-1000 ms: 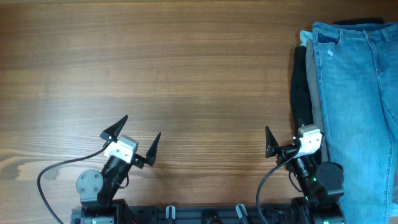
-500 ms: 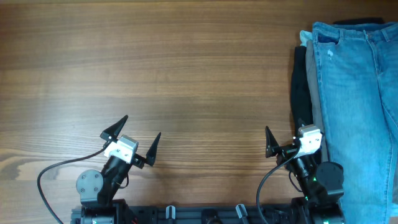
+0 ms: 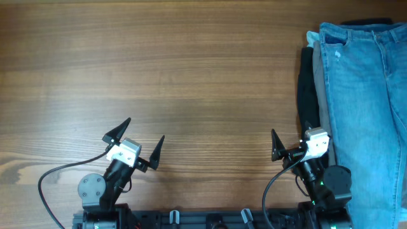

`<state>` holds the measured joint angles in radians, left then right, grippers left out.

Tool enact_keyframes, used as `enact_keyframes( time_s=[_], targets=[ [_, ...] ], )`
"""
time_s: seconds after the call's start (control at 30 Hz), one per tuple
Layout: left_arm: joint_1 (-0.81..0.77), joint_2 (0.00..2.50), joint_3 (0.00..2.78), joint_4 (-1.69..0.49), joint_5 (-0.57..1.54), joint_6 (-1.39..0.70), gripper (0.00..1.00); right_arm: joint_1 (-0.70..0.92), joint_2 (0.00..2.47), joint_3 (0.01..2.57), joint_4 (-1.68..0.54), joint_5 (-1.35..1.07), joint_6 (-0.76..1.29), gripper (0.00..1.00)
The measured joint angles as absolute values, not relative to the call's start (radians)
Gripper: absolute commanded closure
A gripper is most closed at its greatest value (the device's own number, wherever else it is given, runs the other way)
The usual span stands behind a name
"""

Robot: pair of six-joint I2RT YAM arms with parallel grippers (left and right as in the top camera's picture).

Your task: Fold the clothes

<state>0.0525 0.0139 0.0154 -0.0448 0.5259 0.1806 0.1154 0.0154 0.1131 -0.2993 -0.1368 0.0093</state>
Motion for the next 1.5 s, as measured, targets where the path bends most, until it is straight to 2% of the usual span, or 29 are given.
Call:
enact_keyframes(
  time_s=[0.7, 0.83, 0.9, 0.97, 1.03, 1.1, 1.13, 1.23, 1.3, 1.33, 1.4, 1.5],
  targets=[
    [0.052, 0.014, 0.015, -0.038, 0.526, 0.181, 0.00, 0.115, 0.015, 0.113, -0.293, -0.137, 0.010, 0.00],
    [0.052, 0.014, 0.017, 0.068, 0.601, 0.161, 0.00, 0.116, 0.017, 0.103, 0.012, -0.220, 0.049, 0.00],
    [0.052, 0.016, 0.065, 0.072, 0.579, 0.107, 0.00, 0.115, 0.020, 0.138, 0.058, -0.245, 0.093, 0.00],
    [0.052, 0.058, 0.199, 0.053, 0.530, 0.011, 0.00, 0.115, 0.080, 0.269, -0.038, -0.258, 0.133, 0.00],
    [0.052, 0.142, 0.325, -0.076, 0.496, -0.054, 0.00, 0.117, 0.177, 0.414, -0.191, -0.262, 0.167, 0.00],
    [0.052, 0.362, 0.511, -0.189, 0.469, -0.107, 0.00, 0.117, 0.406, 0.650, -0.377, -0.266, 0.196, 0.00],
    [0.052, 0.467, 0.590, -0.222, 0.463, -0.122, 0.00, 0.117, 0.433, 0.683, -0.410, -0.266, 0.205, 0.00],
    [0.052, 0.750, 0.817, -0.339, 0.473, -0.144, 0.00, 0.118, 0.845, 1.062, -0.726, -0.269, 0.187, 0.00],
    [0.052, 0.896, 0.939, -0.407, 0.477, -0.150, 0.00, 0.118, 1.108, 1.323, -0.942, -0.270, 0.093, 0.00],
    [0.052, 1.034, 1.044, -0.464, 0.480, -0.154, 0.00, 0.118, 1.190, 1.406, -0.991, -0.270, 0.054, 0.00],
    [0.052, 1.143, 1.147, -0.532, 0.484, -0.157, 0.00, 0.118, 1.320, 1.539, -1.112, -0.273, 0.028, 0.00],
    [0.051, 1.259, 1.222, -0.545, 0.484, -0.163, 0.00, 0.118, 1.437, 1.602, -1.121, -0.273, 0.037, 0.00]
  ],
)
